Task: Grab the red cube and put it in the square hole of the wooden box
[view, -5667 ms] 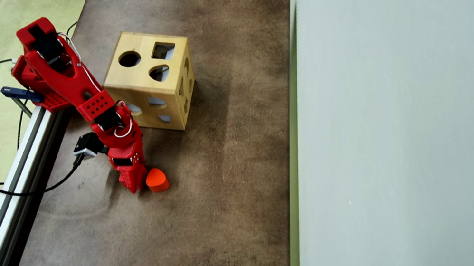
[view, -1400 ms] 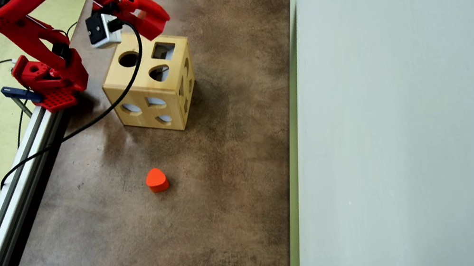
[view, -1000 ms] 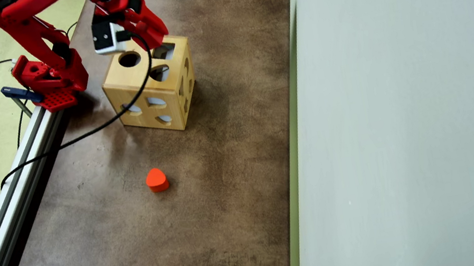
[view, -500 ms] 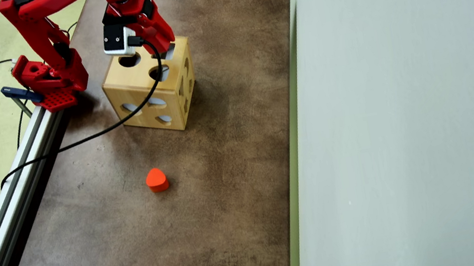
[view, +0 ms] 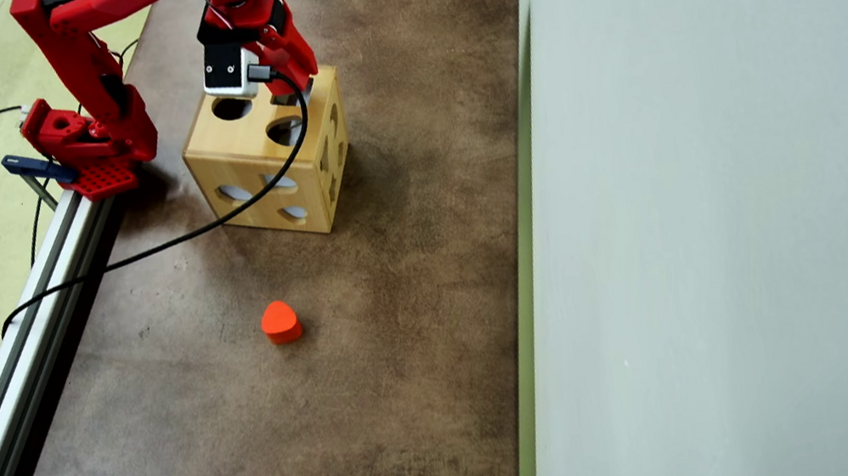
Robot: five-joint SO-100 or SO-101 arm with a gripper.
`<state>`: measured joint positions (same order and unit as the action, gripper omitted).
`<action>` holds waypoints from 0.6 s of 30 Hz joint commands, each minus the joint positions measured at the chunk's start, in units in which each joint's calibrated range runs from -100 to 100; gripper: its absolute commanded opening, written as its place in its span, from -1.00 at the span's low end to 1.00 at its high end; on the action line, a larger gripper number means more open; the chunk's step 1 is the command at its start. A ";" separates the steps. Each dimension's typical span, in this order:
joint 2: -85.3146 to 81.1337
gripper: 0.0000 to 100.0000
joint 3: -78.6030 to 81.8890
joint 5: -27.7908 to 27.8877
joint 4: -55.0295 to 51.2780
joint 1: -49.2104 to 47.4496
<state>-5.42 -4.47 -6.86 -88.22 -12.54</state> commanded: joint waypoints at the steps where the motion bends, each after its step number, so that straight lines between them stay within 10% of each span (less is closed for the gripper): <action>1: -0.14 -0.94 -2.15 0.15 -0.44 -0.31; 18: 1.81 -0.94 -1.70 0.54 -0.69 -0.39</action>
<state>-3.14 -4.47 -6.76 -88.38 -12.54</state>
